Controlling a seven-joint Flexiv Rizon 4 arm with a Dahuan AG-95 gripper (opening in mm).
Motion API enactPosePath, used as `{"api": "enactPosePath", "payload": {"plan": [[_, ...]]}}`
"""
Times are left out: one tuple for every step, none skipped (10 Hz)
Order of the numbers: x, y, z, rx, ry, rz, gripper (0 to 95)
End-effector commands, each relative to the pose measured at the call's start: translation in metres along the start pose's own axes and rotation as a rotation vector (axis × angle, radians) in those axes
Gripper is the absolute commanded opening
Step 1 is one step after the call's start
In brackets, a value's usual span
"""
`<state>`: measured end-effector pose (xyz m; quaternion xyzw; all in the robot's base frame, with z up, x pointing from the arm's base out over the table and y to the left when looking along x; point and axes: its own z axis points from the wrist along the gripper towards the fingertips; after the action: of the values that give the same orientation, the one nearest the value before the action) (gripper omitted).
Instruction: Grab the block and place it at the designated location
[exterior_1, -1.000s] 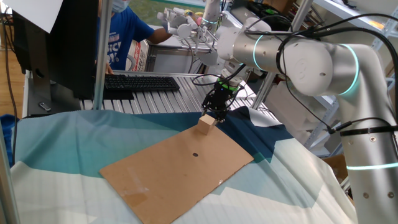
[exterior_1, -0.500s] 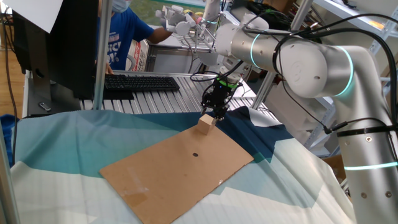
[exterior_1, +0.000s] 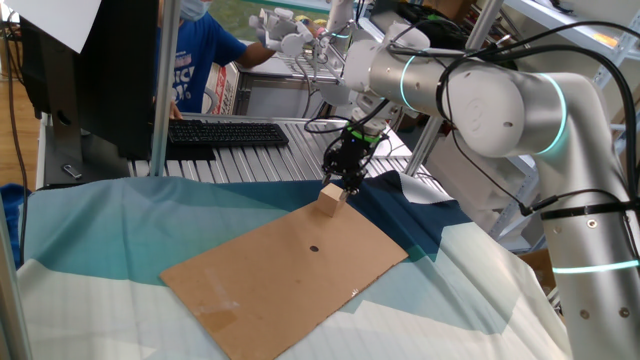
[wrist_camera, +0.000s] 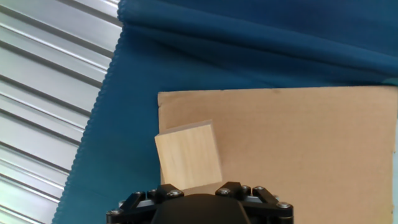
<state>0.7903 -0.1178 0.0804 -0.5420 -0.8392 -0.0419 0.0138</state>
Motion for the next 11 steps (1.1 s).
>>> {"api": "enactPosePath", "payload": {"plan": [[-0.0011, 0.0005, 0.0009, 0.000, -0.009, -0.003, 57.0], [-0.0011, 0.0004, 0.0014, -0.002, -0.010, 0.000, 57.0], [-0.0013, 0.0003, 0.0015, -0.004, -0.008, 0.004, 57.0], [-0.0012, 0.0004, 0.0015, -0.004, -0.008, 0.007, 57.0], [-0.0006, 0.0008, 0.0011, -0.004, -0.007, 0.021, 57.0], [-0.0004, 0.0009, 0.0011, -0.004, -0.007, 0.025, 57.0], [-0.0001, 0.0011, 0.0018, -0.007, -0.009, 0.025, 57.0], [0.0001, 0.0013, 0.0023, -0.009, -0.004, 0.029, 76.0], [0.0003, 0.0013, 0.0024, -0.011, -0.005, 0.031, 76.0], [0.0003, 0.0014, 0.0024, -0.010, -0.004, 0.032, 76.0], [0.0004, 0.0014, 0.0024, -0.010, -0.006, 0.032, 76.0]]}}
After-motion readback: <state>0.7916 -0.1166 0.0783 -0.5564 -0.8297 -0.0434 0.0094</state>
